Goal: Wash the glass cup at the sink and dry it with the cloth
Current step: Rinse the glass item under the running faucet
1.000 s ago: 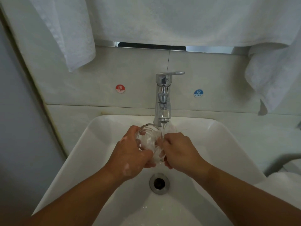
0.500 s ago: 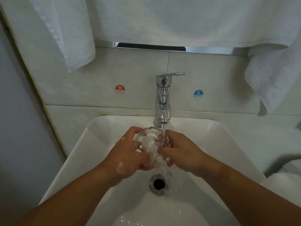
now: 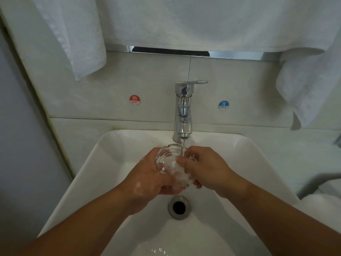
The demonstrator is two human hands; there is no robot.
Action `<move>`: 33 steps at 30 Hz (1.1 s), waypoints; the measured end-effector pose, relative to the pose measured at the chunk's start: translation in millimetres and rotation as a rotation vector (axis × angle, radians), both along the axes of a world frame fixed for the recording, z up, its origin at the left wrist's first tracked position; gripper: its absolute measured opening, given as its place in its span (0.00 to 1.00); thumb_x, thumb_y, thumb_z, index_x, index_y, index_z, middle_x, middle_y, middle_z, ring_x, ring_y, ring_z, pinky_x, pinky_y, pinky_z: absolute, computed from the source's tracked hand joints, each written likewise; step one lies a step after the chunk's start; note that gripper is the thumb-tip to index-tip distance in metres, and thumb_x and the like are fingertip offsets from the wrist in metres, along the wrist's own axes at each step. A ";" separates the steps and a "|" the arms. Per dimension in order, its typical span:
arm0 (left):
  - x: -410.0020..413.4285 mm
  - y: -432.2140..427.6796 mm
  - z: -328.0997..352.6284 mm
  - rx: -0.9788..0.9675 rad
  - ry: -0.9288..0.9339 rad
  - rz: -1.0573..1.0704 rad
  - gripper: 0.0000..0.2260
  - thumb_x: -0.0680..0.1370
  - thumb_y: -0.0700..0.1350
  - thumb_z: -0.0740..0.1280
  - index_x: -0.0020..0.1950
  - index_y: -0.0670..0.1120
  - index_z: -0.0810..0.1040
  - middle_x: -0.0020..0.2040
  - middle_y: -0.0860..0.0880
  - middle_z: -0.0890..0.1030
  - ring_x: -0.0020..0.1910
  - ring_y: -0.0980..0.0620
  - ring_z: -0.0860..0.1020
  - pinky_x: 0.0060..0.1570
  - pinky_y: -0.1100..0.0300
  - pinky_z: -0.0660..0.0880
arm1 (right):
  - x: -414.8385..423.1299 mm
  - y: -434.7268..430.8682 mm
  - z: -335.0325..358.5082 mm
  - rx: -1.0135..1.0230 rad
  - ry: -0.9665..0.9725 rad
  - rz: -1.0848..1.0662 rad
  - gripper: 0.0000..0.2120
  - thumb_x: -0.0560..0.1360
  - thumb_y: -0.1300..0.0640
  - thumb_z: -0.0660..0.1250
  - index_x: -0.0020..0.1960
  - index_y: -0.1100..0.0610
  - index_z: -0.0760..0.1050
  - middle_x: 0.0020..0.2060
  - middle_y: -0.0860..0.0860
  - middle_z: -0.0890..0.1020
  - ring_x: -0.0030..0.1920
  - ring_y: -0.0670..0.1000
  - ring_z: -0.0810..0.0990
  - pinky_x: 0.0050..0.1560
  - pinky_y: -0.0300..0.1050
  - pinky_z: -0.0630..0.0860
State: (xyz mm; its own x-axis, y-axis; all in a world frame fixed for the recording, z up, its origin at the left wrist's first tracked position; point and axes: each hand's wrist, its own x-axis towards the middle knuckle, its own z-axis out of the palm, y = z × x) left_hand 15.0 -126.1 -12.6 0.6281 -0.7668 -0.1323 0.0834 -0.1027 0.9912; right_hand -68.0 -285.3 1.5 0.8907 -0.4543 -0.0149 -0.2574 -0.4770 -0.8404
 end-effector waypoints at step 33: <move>-0.9 -2.1 -1.9 0.062 -0.236 0.021 0.21 0.78 0.37 0.71 0.66 0.56 0.74 0.59 0.50 0.82 0.55 0.46 0.84 0.46 0.51 0.86 | -2.0 4.1 -2.9 0.047 0.015 0.034 0.08 0.80 0.49 0.67 0.48 0.53 0.79 0.35 0.56 0.85 0.25 0.51 0.81 0.27 0.45 0.79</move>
